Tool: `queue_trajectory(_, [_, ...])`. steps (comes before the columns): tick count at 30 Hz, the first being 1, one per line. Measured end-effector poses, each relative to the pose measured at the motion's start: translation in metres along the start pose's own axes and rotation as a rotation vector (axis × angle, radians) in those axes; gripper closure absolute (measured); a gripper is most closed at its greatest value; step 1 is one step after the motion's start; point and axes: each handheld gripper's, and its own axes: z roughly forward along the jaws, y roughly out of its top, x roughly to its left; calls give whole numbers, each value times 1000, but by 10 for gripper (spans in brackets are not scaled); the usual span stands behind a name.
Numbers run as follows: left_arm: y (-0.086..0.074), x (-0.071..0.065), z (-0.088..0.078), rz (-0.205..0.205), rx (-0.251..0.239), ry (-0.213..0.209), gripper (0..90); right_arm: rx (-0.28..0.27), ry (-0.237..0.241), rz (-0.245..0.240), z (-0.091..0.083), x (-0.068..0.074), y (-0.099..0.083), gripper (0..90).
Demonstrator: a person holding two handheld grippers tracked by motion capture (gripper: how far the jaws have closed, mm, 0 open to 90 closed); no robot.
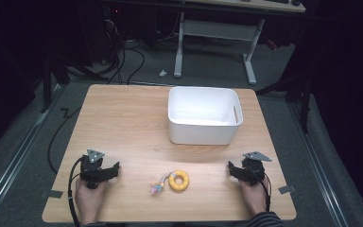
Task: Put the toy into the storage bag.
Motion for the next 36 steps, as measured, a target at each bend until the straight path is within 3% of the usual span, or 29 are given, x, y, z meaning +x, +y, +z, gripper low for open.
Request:
queue_trajectory(9, [0, 0, 0, -1, -1, -2, 179, 32, 45, -40, 0, 0, 2, 195])
queue_trajectory(13, [0, 0, 0, 1, 1, -2, 179, 69, 70, -31, -1, -2, 10, 257])
queue_trajectory(19, [0, 0, 0, 0, -1, -3, 180, 62, 92, -39, -5, -2, 15, 303])
queue_trajectory(32, [0, 0, 0, 1, -1, -2, 180, 29, 186, -67, -23, 0, 29, 424])
queue_trajectory(36, [0, 0, 0, 1, -1, -2, 180, 26, 202, -108, -28, 5, 32, 454])
